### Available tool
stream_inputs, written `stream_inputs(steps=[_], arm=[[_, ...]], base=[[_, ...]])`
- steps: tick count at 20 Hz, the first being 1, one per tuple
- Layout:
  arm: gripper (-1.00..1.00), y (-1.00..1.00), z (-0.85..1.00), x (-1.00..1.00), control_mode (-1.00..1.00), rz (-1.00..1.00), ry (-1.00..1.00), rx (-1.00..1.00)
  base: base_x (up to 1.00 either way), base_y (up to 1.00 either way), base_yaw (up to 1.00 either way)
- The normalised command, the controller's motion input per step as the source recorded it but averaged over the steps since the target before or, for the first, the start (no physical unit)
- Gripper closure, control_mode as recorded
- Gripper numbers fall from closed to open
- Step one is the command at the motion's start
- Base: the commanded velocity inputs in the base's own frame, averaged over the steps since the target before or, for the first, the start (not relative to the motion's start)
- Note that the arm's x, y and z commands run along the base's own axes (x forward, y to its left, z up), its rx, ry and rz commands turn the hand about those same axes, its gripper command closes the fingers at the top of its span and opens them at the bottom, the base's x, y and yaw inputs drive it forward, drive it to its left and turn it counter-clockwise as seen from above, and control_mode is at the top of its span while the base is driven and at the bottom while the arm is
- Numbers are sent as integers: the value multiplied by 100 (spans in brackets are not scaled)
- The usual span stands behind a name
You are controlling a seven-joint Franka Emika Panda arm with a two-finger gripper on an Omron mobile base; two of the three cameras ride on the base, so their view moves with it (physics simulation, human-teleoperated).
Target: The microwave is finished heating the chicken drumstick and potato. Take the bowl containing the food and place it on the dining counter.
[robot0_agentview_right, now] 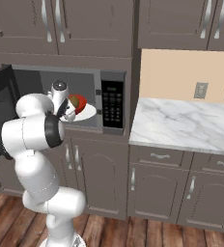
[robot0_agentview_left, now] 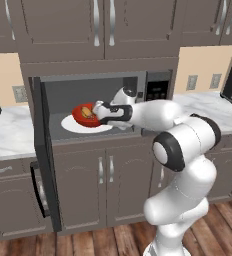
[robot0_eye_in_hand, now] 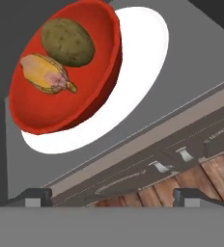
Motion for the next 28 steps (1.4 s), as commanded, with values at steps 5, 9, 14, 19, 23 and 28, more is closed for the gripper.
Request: stream_inputs(steps=[5,9,14,19,23,28], arm=[[-100,6,-20,51,-100,0,0,-2],[-100,0,-20,54,-100,0,0,-1],[-100,0,-24,45,-100,0,0,0],[-100,0,-31,34,-100,0,0,-1],[-100,1,-24,36,-100,0,0,0],[-100,19,-2,46,-100,-1,0,0]], base=[[0,0,0],[0,0,0],[0,0,0],[0,0,0],[0,0,0],[0,0,0]])
